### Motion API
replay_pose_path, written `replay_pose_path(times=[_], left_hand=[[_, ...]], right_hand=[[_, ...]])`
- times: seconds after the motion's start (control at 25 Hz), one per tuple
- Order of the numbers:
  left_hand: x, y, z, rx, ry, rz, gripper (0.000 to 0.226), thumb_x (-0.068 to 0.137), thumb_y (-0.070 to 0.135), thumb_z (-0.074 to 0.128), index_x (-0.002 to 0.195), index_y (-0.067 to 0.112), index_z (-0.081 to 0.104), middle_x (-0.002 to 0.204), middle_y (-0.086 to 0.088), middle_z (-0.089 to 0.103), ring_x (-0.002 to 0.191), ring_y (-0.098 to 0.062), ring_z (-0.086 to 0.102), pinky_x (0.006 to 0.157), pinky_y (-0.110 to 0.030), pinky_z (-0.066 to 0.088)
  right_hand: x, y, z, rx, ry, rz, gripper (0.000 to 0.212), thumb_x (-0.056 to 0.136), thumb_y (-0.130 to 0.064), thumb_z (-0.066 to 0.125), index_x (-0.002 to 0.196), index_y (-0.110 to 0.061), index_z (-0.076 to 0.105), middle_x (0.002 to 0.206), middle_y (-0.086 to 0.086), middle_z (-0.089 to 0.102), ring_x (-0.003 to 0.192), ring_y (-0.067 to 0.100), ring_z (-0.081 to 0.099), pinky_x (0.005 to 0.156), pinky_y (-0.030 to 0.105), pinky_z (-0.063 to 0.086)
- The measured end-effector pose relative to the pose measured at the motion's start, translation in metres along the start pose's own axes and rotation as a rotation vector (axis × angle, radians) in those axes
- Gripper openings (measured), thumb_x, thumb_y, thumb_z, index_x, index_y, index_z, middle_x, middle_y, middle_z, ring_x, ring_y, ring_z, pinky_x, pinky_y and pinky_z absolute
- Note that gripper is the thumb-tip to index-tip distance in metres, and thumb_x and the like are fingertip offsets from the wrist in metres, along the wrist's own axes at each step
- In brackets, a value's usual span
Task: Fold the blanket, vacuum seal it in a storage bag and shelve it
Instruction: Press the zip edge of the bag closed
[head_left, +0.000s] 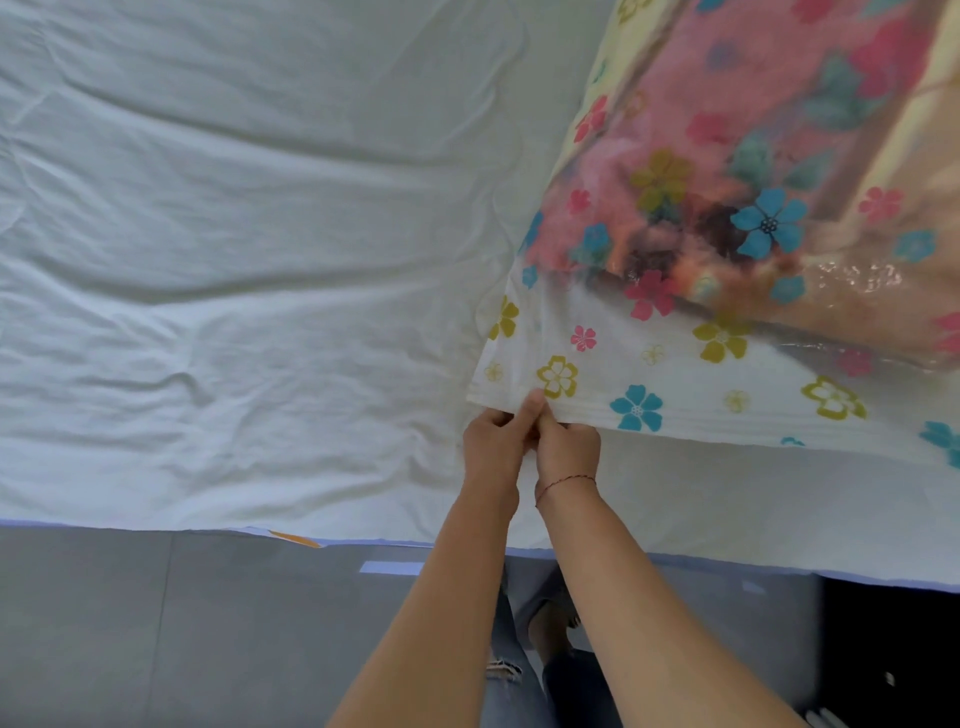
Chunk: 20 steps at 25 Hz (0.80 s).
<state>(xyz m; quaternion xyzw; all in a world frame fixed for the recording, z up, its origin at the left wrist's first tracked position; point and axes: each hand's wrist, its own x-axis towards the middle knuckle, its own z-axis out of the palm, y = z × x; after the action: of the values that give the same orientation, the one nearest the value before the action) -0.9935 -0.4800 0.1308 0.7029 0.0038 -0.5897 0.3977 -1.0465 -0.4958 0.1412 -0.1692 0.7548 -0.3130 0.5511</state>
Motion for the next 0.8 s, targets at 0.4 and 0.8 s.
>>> replay_pose_path(times=[0.4, 0.8], left_hand=[[-0.010, -0.004, 0.014, 0.004, 0.150, 0.060, 0.045, 0.085, 0.034, 0.070, 0.056, 0.005, 0.052, 0.046, 0.001, 0.051, 0.045, -0.009, 0.046, 0.049, -0.022, 0.045], [-0.004, 0.006, 0.006, -0.203, -0.068, -0.137, 0.043, 0.086, 0.041, 0.066, 0.092, -0.001, 0.066, 0.089, -0.016, 0.070, 0.085, -0.026, 0.067, 0.086, -0.040, 0.056]], right_hand=[[-0.003, 0.001, -0.002, -0.205, 0.134, -0.068, 0.030, 0.090, -0.030, 0.065, 0.068, -0.008, 0.068, 0.062, -0.004, 0.063, 0.059, 0.006, 0.060, 0.051, 0.013, 0.047], [-0.008, -0.001, 0.011, 0.092, 0.072, 0.072, 0.016, 0.085, -0.027, 0.072, 0.080, -0.012, 0.070, 0.080, -0.001, 0.071, 0.077, 0.014, 0.069, 0.071, 0.026, 0.056]])
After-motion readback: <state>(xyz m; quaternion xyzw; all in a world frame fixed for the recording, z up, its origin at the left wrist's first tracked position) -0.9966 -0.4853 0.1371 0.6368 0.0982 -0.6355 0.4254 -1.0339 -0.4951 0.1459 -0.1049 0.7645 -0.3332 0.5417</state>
